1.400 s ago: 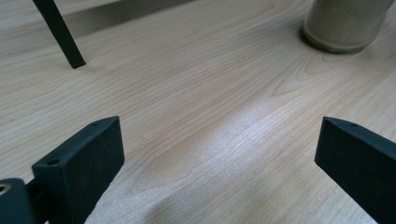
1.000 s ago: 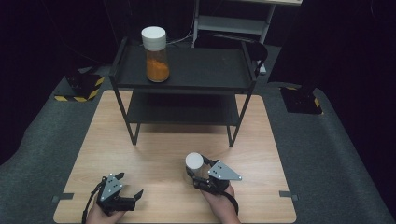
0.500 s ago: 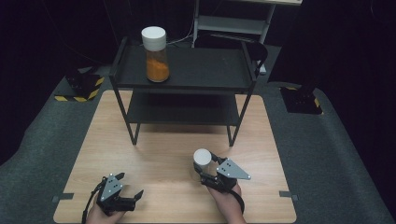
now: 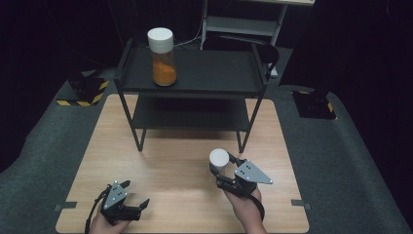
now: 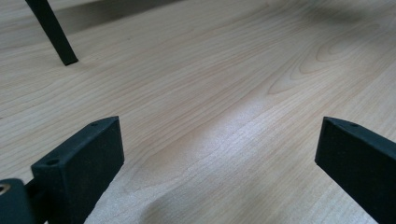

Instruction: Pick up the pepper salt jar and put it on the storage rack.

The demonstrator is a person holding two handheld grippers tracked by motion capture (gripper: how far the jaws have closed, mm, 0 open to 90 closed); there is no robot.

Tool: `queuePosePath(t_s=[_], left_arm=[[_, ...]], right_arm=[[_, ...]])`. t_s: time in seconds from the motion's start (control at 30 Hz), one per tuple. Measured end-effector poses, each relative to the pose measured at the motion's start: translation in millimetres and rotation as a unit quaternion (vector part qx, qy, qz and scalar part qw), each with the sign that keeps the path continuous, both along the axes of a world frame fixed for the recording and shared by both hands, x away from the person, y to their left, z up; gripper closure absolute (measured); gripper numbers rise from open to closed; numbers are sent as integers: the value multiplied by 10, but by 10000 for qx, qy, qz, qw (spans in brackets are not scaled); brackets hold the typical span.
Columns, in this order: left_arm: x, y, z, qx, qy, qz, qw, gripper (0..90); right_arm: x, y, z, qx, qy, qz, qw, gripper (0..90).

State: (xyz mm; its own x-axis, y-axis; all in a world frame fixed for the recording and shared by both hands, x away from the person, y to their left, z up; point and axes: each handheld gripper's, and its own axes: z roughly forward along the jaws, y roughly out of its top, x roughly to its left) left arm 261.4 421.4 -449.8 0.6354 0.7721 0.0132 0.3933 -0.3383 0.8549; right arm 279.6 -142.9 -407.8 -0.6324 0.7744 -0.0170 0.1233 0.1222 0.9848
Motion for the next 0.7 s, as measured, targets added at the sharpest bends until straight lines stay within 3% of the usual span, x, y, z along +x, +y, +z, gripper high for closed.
queuePosePath(t_s=[0.17, 0.4, 0.7], left_arm=[[23, 39, -5, -85, 38, -26, 10000, 13], [51, 70, -5, -147, 93, -74, 9998, 11], [48, 66, -9, -171, 98, -35, 9998, 11]], right_arm=[[-20, -57, 97, 222, 81, -153, 9996, 337], [-32, -78, 267, 170, -15, -452, 9988, 337], [64, -157, 479, 218, -41, -458, 9987, 337]])
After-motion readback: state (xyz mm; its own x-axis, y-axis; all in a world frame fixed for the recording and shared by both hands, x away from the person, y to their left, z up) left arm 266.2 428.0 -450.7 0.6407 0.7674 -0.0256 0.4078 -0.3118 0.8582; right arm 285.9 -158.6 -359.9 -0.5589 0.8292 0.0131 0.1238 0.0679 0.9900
